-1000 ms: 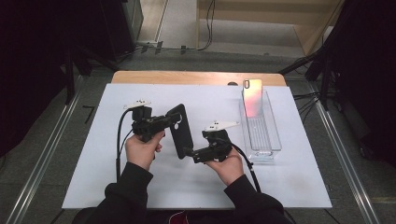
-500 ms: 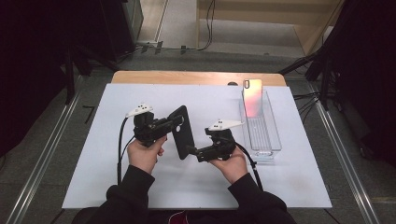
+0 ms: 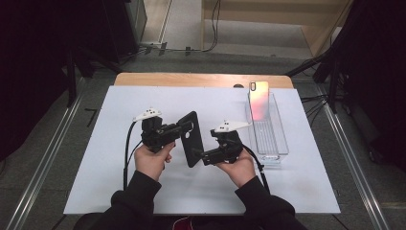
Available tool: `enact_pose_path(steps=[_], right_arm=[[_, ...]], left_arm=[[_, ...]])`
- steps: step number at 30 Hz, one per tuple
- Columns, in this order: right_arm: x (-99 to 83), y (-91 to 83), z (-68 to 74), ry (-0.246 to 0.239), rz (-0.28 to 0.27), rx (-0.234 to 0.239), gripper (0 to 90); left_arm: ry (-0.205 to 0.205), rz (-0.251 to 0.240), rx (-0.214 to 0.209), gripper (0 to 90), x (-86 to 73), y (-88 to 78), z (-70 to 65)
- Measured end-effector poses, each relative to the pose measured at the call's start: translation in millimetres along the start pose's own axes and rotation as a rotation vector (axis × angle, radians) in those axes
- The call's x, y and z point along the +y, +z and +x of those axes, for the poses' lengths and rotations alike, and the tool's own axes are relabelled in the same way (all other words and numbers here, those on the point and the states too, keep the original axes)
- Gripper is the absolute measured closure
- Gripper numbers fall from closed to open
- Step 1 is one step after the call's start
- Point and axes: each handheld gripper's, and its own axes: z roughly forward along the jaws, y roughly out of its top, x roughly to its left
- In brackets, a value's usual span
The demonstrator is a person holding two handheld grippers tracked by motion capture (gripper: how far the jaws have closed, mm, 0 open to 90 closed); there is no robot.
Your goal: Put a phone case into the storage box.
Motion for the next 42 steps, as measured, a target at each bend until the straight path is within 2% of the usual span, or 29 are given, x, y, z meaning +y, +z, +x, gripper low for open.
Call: enact_pose_path(steps=[8,16,37,42], right_arm=[[7.3,0.0,-0.6,0.002,0.013,-0.014,0.0],[10.4,2.6,1.8,-0.007,0.022,-0.030,0.0],[12.1,8.0,1.8,0.020,0.017,-0.054,0.0],[11.3,7.1,1.9,0.018,0.010,-0.036,9.7]], left_arm=[[0.006,0.008,-0.010,77.8,-0.9,1.9,-5.5],[-0.005,0.012,-0.020,77.8,-2.4,4.3,-7.2],[-0.003,0.038,-0.041,77.7,-13.2,15.6,-22.9],[-0.001,0.041,-0.036,77.5,-14.0,16.3,-23.4]])
